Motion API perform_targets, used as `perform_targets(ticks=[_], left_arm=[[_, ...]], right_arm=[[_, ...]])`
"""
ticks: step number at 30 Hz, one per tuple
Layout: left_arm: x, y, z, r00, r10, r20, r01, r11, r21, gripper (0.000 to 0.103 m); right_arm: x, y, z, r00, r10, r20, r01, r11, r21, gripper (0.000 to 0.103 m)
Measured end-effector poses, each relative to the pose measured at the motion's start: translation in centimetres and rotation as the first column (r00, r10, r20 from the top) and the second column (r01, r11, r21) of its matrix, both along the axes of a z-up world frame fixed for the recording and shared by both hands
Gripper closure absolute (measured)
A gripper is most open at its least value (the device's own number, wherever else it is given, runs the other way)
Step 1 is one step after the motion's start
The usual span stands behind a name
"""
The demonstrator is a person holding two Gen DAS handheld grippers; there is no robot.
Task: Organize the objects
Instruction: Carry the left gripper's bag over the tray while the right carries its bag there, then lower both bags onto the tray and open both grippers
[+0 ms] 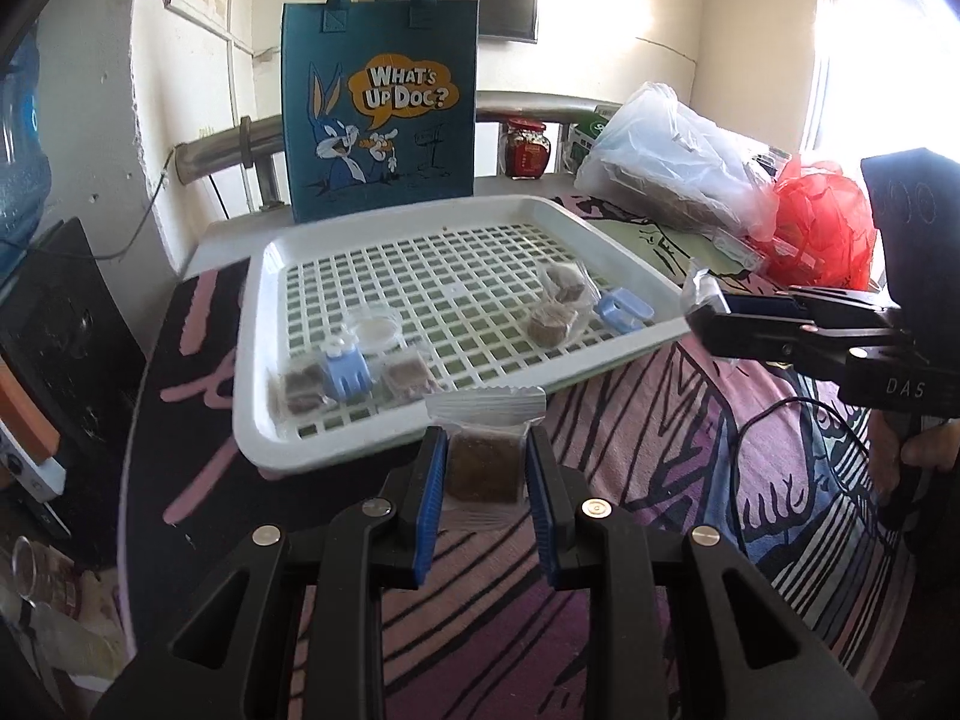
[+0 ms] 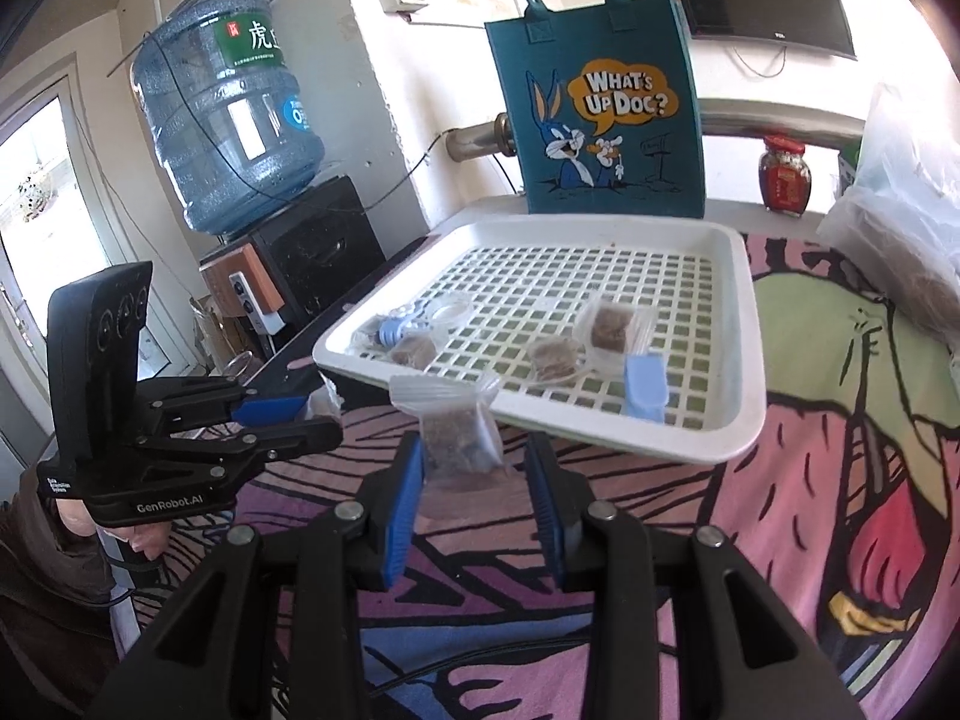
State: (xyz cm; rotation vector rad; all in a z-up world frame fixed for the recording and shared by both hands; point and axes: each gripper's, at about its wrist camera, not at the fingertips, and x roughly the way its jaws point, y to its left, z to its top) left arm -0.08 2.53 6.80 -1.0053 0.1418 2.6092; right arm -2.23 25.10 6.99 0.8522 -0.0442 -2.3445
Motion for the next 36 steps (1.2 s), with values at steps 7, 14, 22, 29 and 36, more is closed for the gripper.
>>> perform_targets(ticks=[7, 14, 22, 29, 36], left_arm=[[-6.3, -1.8, 3.0, 0.997, 0.029, -0.068, -0.029, 1.000, 0.001, 0.078], [-14.3, -3.0, -0.8, 0.990, 0.134, 0.037, -0.135, 0.991, 0.018, 0.078], [-17.3, -3.2, -4.1, 0.966, 0.223, 0.130, -0.224, 0.975, -0.012, 0.076], [-17.1, -3.6, -3.7, 0.964, 0.223, 0.143, -0.232, 0.972, 0.048, 0.041], [-11.6, -5.0, 1.7, 0.975, 0.219, 0.025, -0.220, 0.956, 0.192, 0.006]], right_arm=[[-4.4, 1.0, 3.2, 0.999, -0.032, -0.027, 0.032, 0.999, 0.005, 0.069], [-11.3, 0.6, 1.4, 0.993, -0.111, 0.043, 0.108, 0.991, 0.072, 0.069], [-17.0, 0.2, -3.0, 0.963, -0.216, 0.159, 0.191, 0.969, 0.155, 0.069], [-18.1, 0.2, -3.8, 0.947, -0.252, 0.198, 0.219, 0.960, 0.175, 0.059], [-11.7, 1.8, 2.3, 0.979, -0.194, 0.064, 0.195, 0.981, -0.014, 0.050]])
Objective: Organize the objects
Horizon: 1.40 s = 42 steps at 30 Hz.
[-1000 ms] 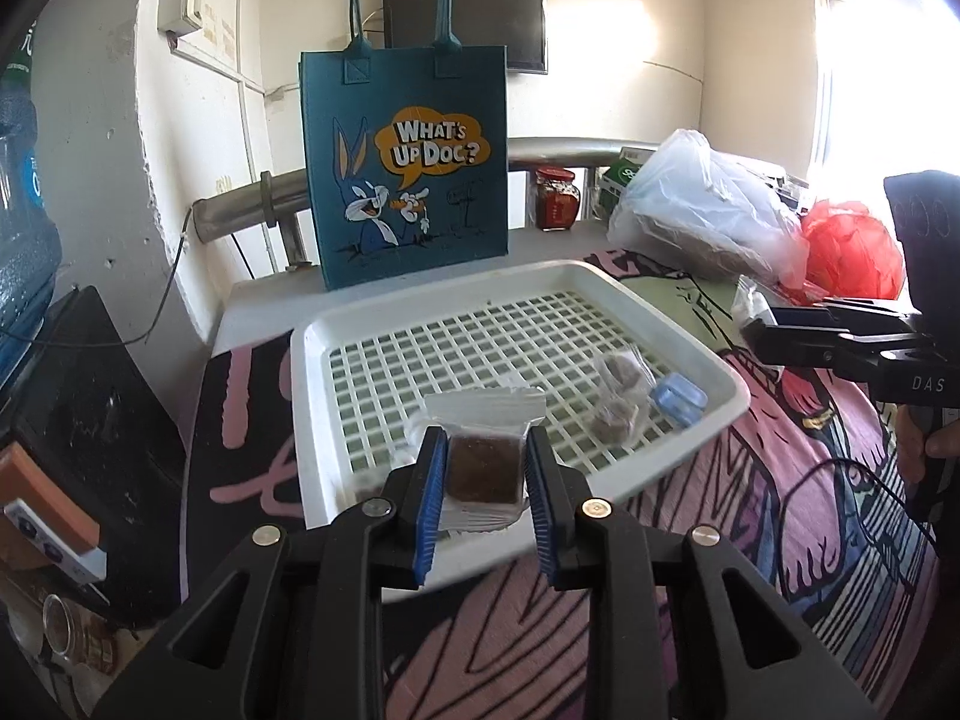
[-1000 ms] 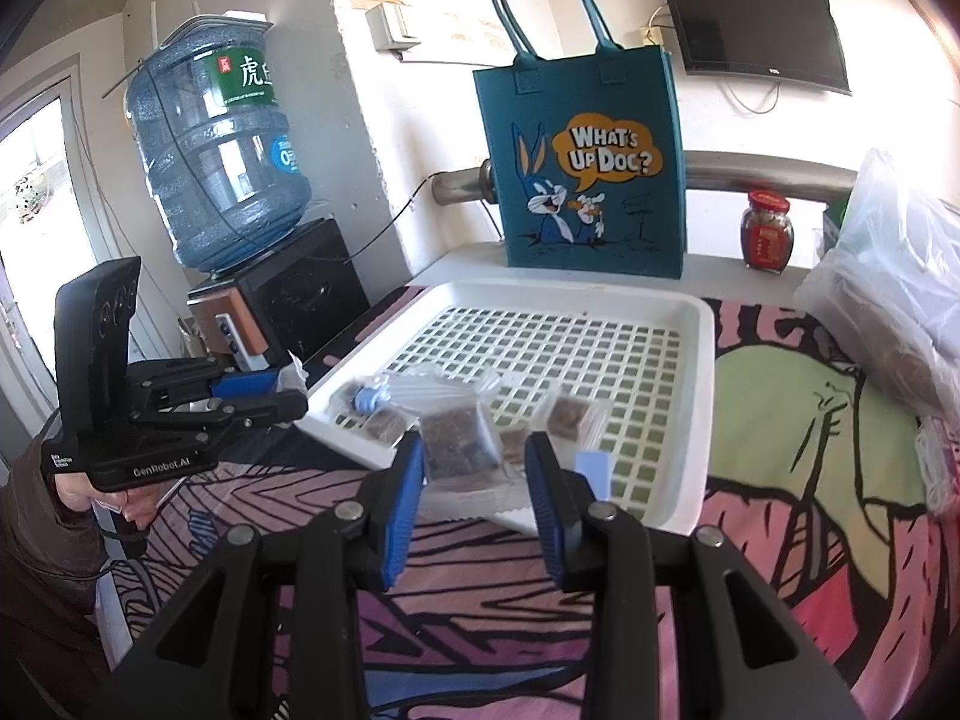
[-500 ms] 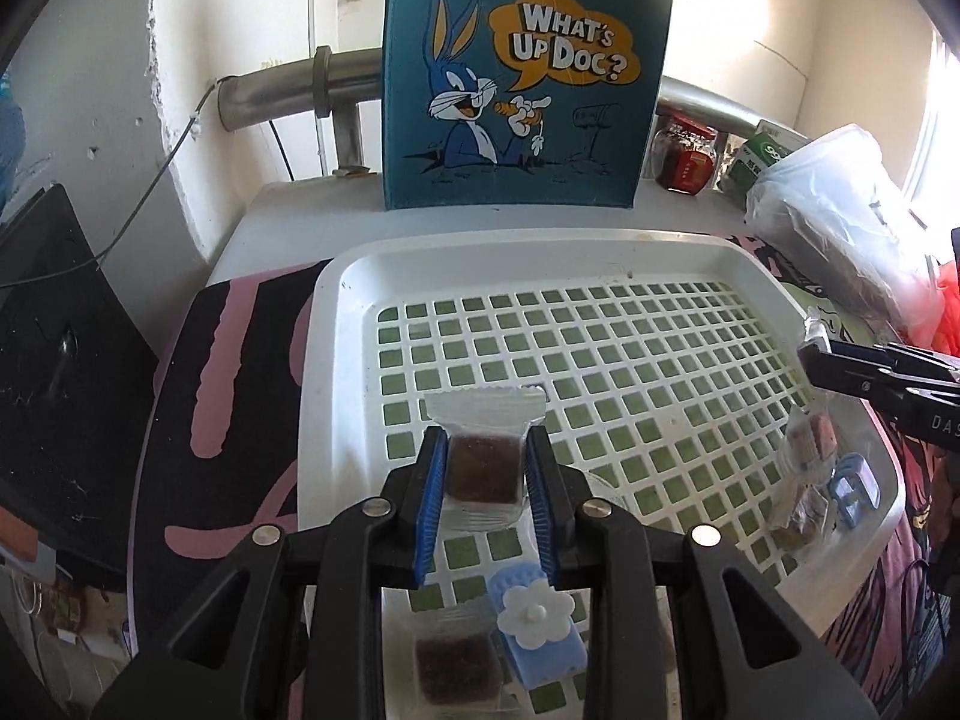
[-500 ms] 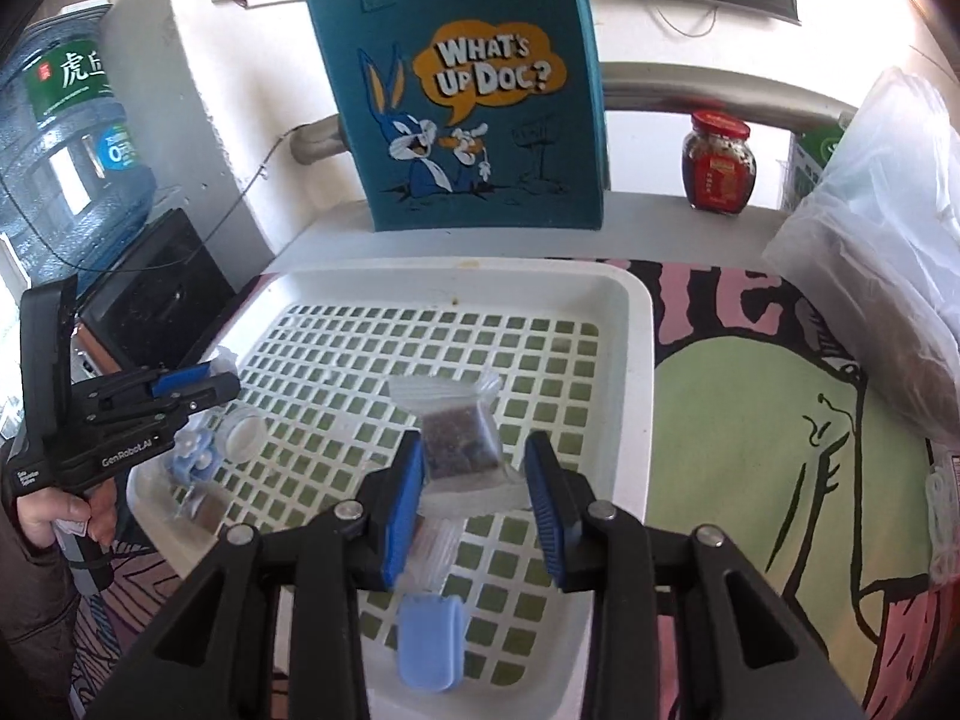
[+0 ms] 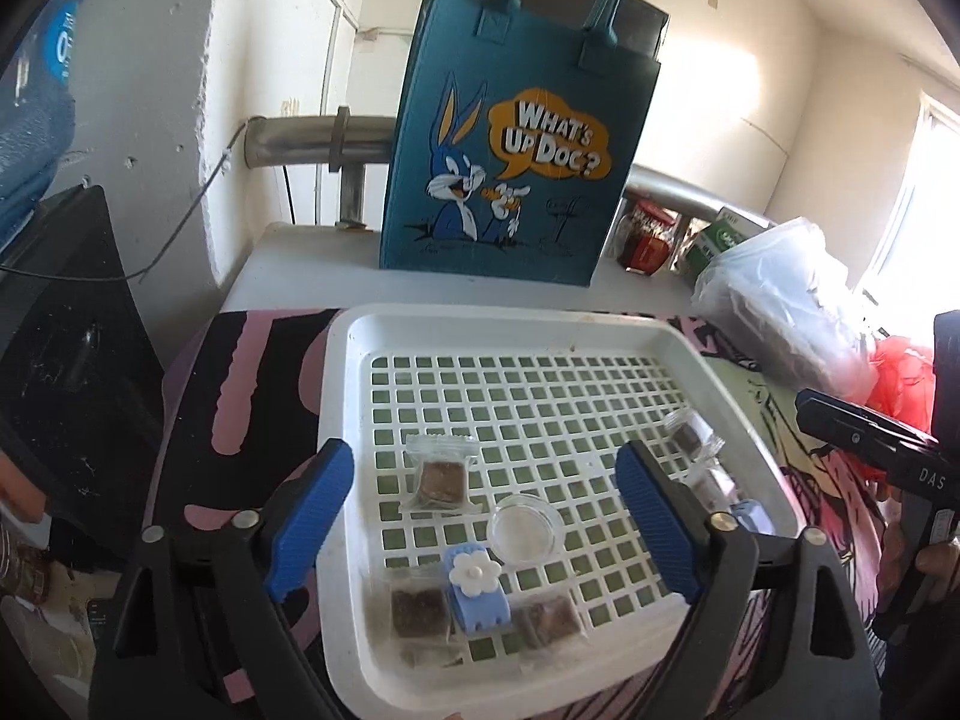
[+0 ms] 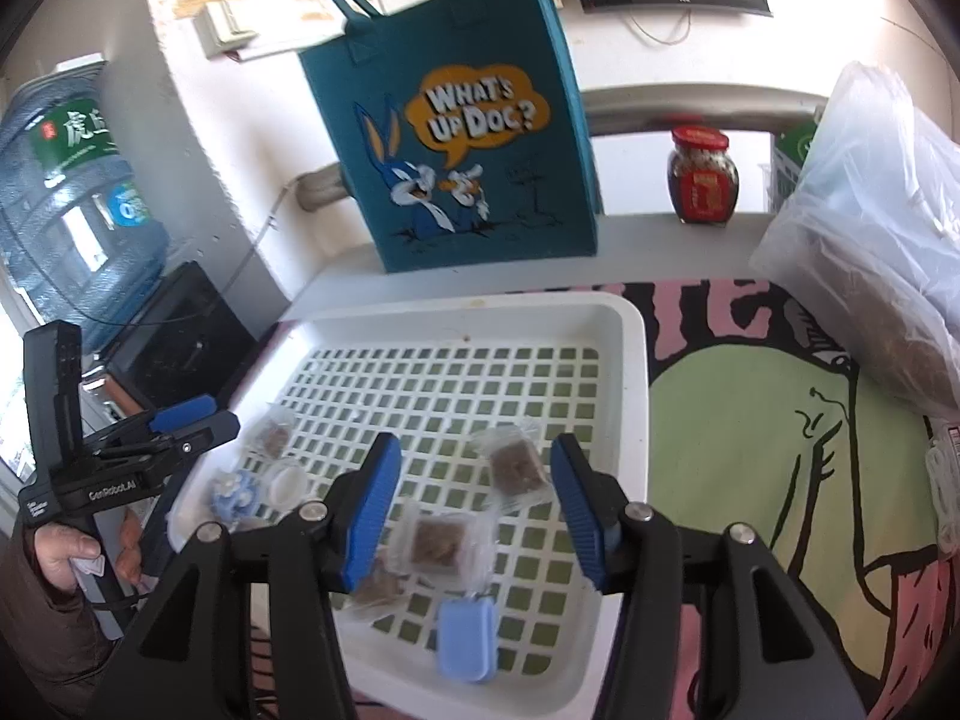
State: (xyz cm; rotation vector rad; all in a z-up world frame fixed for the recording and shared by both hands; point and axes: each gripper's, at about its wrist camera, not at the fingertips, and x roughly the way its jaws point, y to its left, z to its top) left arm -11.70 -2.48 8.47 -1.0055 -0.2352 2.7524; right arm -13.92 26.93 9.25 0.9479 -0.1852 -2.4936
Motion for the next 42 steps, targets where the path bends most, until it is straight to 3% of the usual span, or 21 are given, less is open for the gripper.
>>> perform_targets(ticks=[3, 6, 10, 13, 17, 22, 29, 42], left_arm=[[3.7, -0.1, 1.2, 0.998, 0.047, -0.036, -0.047, 0.999, 0.008, 0.000], [6.9, 0.3, -0.1, 0.999, 0.039, -0.014, -0.038, 0.998, 0.051, 0.000], [8.9, 2.3, -3.4, 0.996, 0.023, 0.085, -0.019, 0.999, -0.038, 0.000], [9.3, 3.3, -5.2, 0.991, 0.006, 0.131, 0.006, 0.996, -0.090, 0.000], [9.9, 3.9, -6.1, 0.993, 0.013, 0.121, 0.007, 0.987, -0.162, 0.000], [9.5, 3.6, -6.6, 0.991, 0.016, 0.129, 0.005, 0.987, -0.161, 0.000], [8.3, 4.8, -8.1, 0.975, -0.002, 0.220, 0.047, 0.979, -0.200, 0.000], [8.4, 5.5, -8.3, 0.974, -0.002, 0.227, 0.059, 0.968, -0.244, 0.000]], right_arm=[[4.3, 0.1, 2.0, 0.996, 0.034, -0.085, -0.035, 0.999, -0.015, 0.041], [8.5, 0.2, 2.3, 0.989, 0.038, -0.141, -0.045, 0.998, -0.041, 0.029], [11.6, -0.7, 0.2, 0.987, 0.054, -0.151, -0.052, 0.999, 0.014, 0.025], [11.7, -1.7, -2.1, 0.993, 0.061, -0.104, -0.051, 0.995, 0.091, 0.025], [10.9, -2.0, -4.2, 0.998, 0.034, -0.048, -0.028, 0.990, 0.135, 0.025], [10.3, -1.9, -5.8, 1.000, 0.004, -0.008, -0.003, 0.985, 0.171, 0.025], [9.7, -2.4, -7.1, 0.999, -0.003, 0.041, -0.006, 0.975, 0.222, 0.025], [8.6, -2.6, -8.5, 0.991, -0.035, 0.131, 0.000, 0.966, 0.258, 0.025]])
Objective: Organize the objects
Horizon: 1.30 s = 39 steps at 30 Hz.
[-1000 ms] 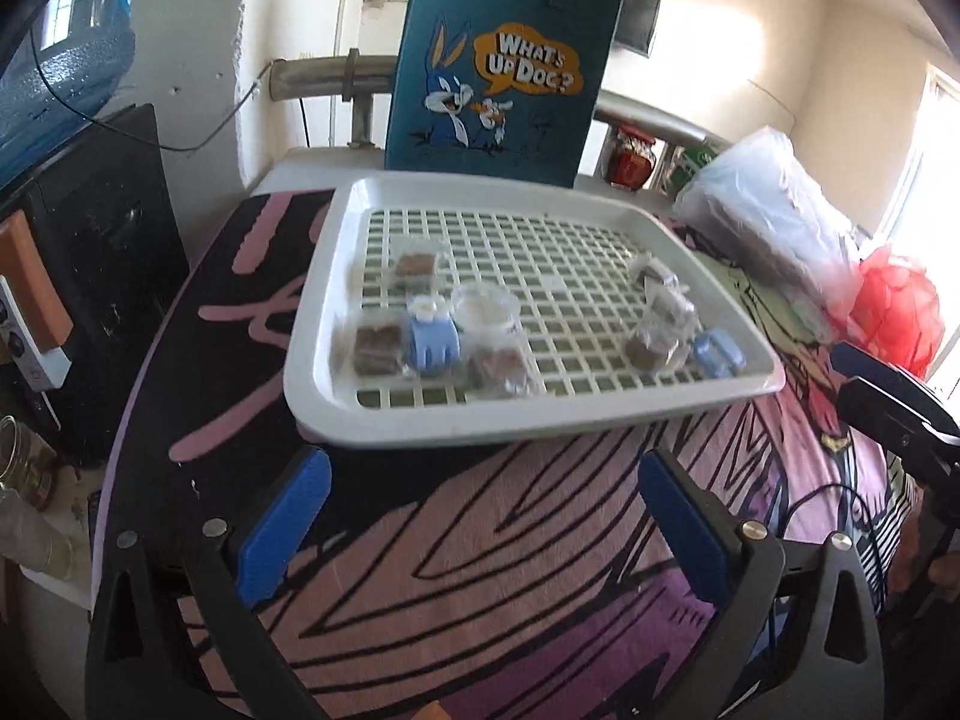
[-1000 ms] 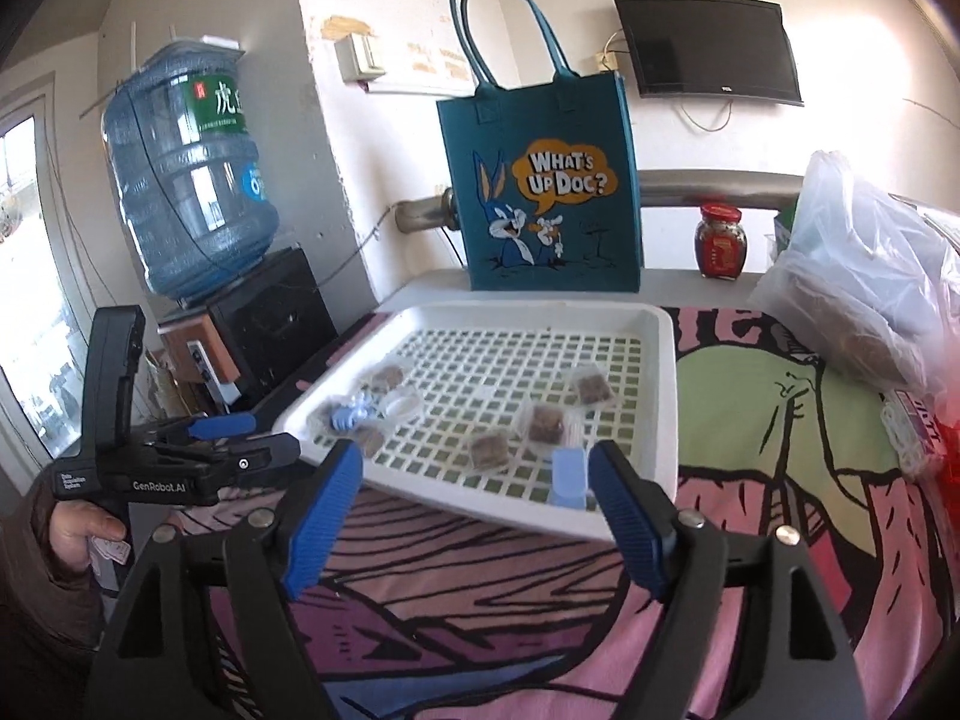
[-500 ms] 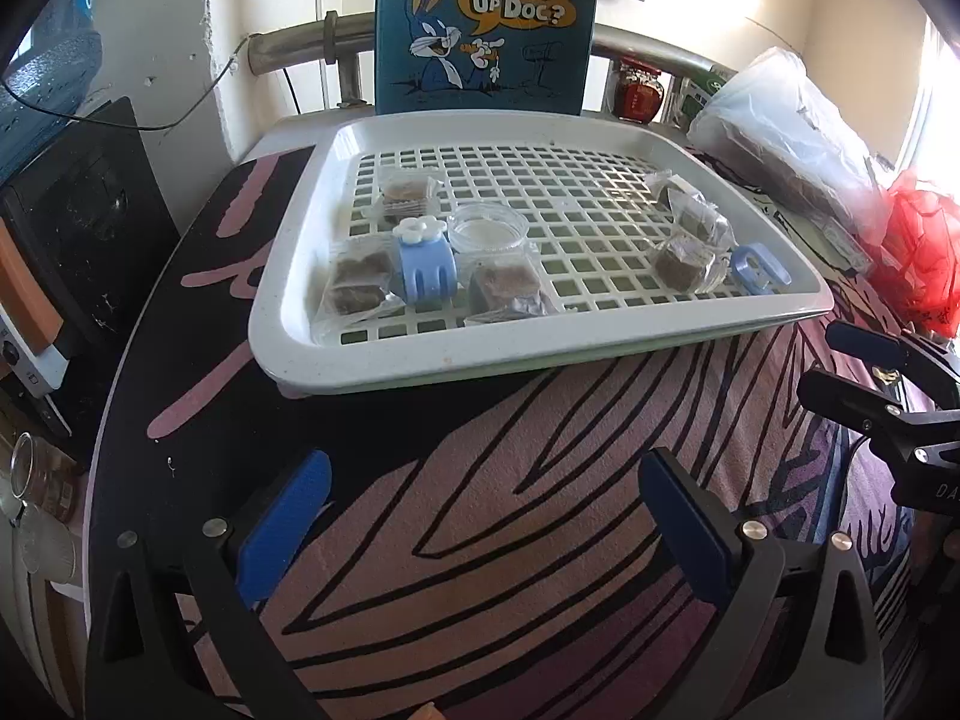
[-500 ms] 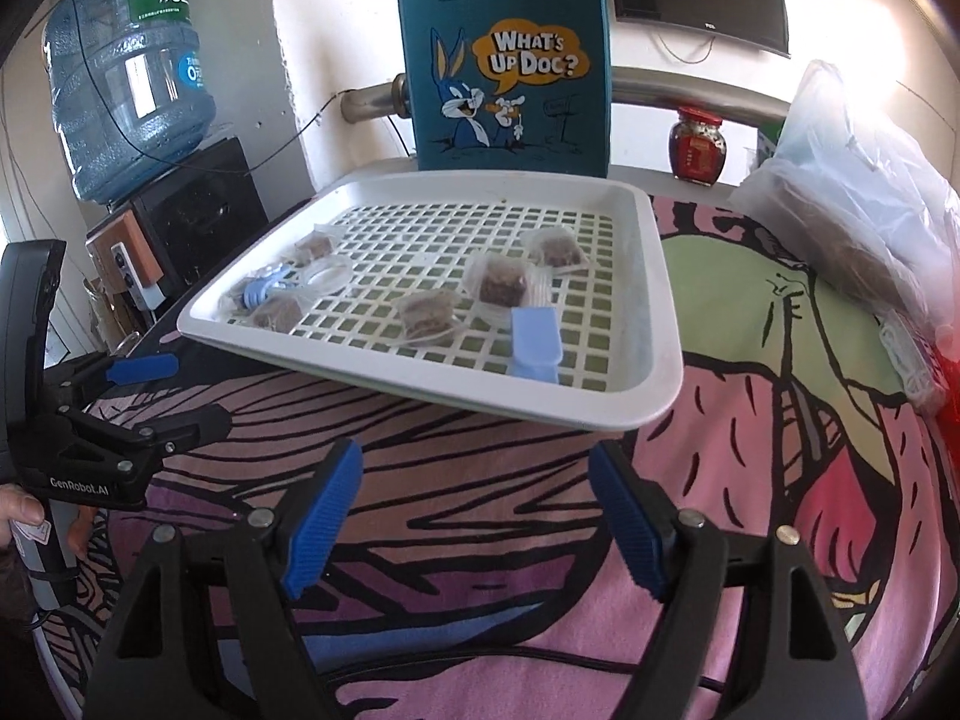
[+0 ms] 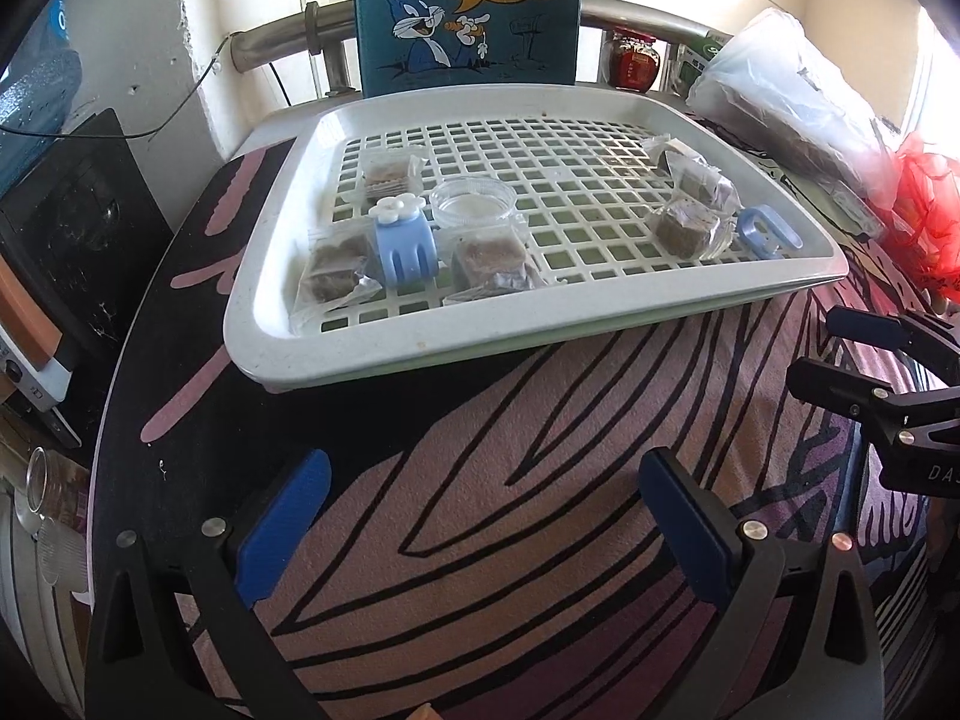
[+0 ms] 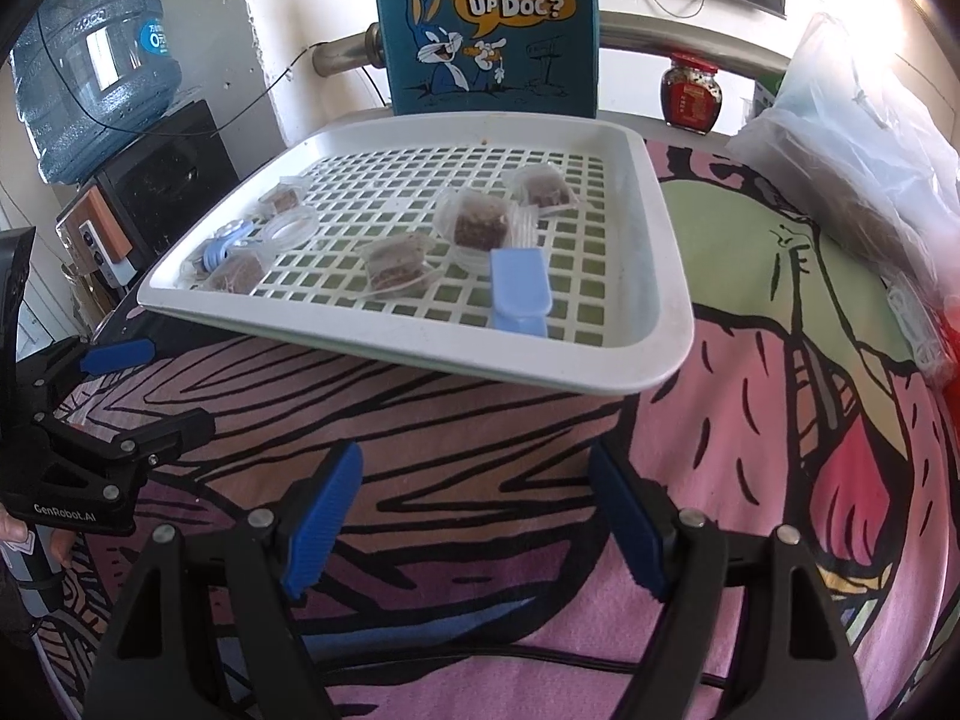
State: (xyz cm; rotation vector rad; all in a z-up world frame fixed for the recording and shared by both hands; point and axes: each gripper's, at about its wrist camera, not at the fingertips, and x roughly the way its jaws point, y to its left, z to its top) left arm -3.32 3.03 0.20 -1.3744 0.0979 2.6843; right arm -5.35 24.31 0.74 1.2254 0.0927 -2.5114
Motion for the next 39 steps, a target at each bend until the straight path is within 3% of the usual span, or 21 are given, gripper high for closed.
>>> perform_targets(ticks=[6, 9, 18, 21, 39], left_arm=[[-0.04, 0.04, -0.05, 1.000, 0.000, 0.001, 0.000, 1.000, -0.007, 0.000], [-0.01, 0.04, -0.06, 1.000, 0.000, 0.001, 0.000, 1.000, -0.007, 0.000], [0.02, 0.04, -0.10, 1.000, 0.000, 0.001, 0.000, 1.000, -0.007, 0.000], [0.02, 0.06, -0.11, 1.000, 0.000, 0.001, 0.000, 1.000, -0.007, 0.000], [0.04, 0.10, -0.12, 1.000, 0.000, 0.001, 0.000, 1.000, -0.007, 0.000]], right_arm=[[0.00, -0.53, -0.12, 1.000, -0.019, -0.004, 0.020, 0.998, 0.062, 0.024], [0.01, -0.97, -0.23, 1.000, -0.013, -0.006, 0.014, 0.996, 0.092, 0.019], [-0.09, -0.69, -0.30, 1.000, -0.031, 0.000, 0.031, 0.995, 0.091, 0.014], [-0.50, -0.47, -0.60, 0.998, -0.054, 0.022, 0.051, 0.994, 0.101, 0.000], [-0.46, -0.41, -0.64, 0.998, -0.054, 0.022, 0.052, 0.994, 0.095, 0.000]])
